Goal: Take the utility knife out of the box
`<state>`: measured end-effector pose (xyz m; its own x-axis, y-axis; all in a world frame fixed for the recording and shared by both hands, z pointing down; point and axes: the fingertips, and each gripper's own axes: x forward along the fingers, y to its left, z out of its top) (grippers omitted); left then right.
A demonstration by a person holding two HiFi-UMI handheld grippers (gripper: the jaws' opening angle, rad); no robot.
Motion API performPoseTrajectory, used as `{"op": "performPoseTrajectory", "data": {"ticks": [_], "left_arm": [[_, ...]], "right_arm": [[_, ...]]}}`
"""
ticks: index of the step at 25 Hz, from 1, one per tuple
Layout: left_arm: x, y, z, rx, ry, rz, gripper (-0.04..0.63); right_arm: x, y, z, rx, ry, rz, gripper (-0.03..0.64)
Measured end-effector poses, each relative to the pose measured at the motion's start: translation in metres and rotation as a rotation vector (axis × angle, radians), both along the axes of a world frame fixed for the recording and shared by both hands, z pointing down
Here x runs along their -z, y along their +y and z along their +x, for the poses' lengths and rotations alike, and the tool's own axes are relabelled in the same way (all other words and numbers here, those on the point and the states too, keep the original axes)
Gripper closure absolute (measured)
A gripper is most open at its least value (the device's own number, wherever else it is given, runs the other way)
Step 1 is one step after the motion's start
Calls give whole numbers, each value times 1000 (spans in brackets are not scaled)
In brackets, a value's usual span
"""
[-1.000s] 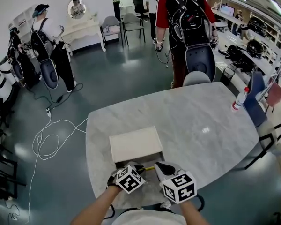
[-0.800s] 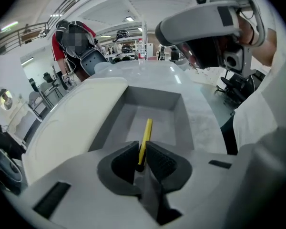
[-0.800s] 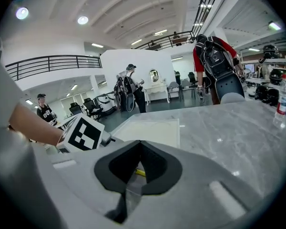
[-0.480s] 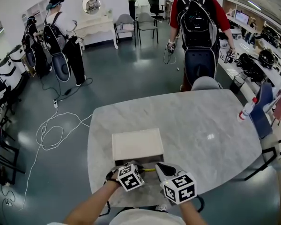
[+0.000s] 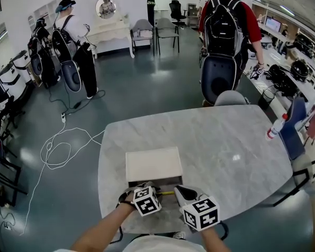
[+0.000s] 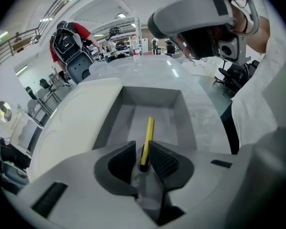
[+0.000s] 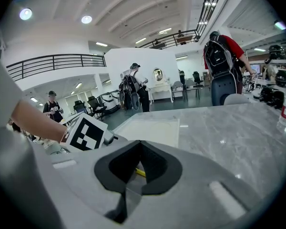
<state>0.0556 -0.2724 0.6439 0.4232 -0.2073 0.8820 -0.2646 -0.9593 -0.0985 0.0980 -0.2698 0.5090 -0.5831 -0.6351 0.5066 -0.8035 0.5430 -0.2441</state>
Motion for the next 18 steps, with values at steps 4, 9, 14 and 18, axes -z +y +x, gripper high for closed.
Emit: {"op": "performPoseTrajectory", "data": {"ticks": [4, 9, 14, 18], "left_arm": [[1, 1, 6, -35, -18, -9, 508], [-2, 14, 7, -66, -19, -44, 503], [-10, 15, 3, -84, -47, -45, 503], [-10, 14, 3, -85, -50, -53, 503]], "right_arm": [[3, 2, 6, -10, 2, 4, 612], [1, 6, 3, -18, 0, 6, 612], [-2, 11, 2, -28, 1, 0, 612], [-1, 13, 4, -44, 2, -4, 612]]}}
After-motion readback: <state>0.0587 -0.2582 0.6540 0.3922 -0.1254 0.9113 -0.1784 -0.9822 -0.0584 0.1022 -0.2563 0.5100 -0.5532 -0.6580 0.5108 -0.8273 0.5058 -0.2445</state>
